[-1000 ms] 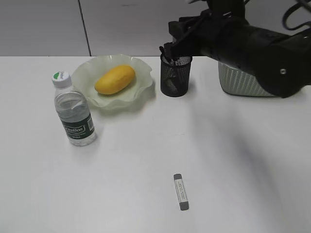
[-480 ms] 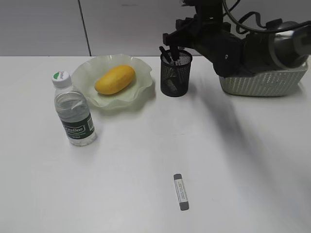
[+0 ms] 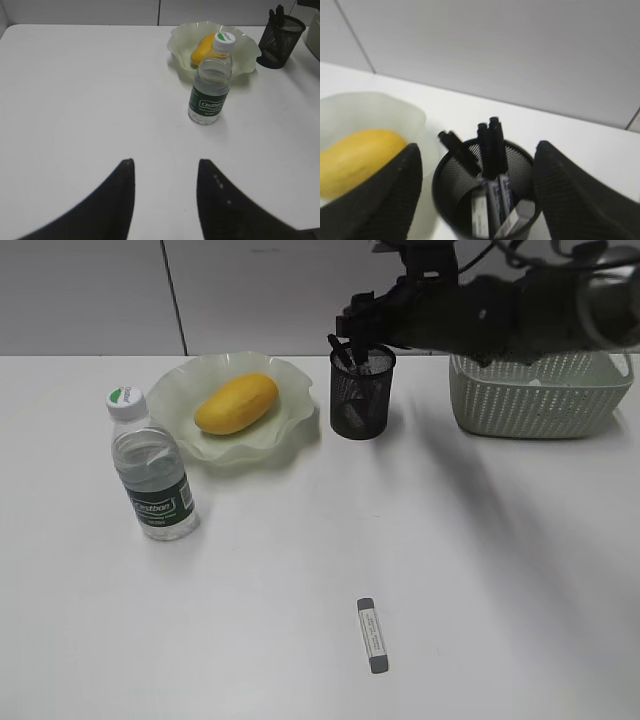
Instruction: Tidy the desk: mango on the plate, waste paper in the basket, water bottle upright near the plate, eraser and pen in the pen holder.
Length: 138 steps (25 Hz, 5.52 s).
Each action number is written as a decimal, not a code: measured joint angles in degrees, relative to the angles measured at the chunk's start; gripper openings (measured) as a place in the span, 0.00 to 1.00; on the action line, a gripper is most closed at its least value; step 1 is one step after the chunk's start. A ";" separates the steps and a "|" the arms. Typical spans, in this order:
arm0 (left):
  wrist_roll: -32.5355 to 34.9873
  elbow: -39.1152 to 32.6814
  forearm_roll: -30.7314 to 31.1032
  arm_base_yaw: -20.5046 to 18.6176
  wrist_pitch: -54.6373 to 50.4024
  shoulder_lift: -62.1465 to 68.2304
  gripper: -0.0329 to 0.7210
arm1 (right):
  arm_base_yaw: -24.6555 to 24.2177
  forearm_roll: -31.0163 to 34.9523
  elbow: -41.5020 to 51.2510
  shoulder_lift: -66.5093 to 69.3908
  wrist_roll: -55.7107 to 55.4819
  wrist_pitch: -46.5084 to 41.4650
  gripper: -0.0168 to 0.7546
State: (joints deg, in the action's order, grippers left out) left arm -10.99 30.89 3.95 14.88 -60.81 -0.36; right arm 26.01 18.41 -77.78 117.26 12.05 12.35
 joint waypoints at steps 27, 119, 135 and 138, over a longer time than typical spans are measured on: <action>14.86 6.40 -11.73 0.77 15.35 33.00 0.42 | -0.32 -18.41 46.45 -105.00 -18.48 -75.66 0.51; -27.30 67.52 33.55 21.14 41.43 114.04 0.54 | -0.32 -21.70 48.50 -117.57 -18.48 -72.17 0.43; -12.19 12.26 14.93 26.02 6.37 35.31 0.47 | -0.32 -21.77 48.50 -117.57 -18.48 -72.17 0.43; -11.26 9.21 14.73 26.02 -0.79 21.87 0.47 | -0.32 -21.65 48.50 -117.57 -18.48 -72.17 0.43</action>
State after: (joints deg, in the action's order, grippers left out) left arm -22.24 40.10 18.68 40.90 -61.60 21.51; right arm 25.70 -3.23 -29.29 -0.31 -6.43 -59.83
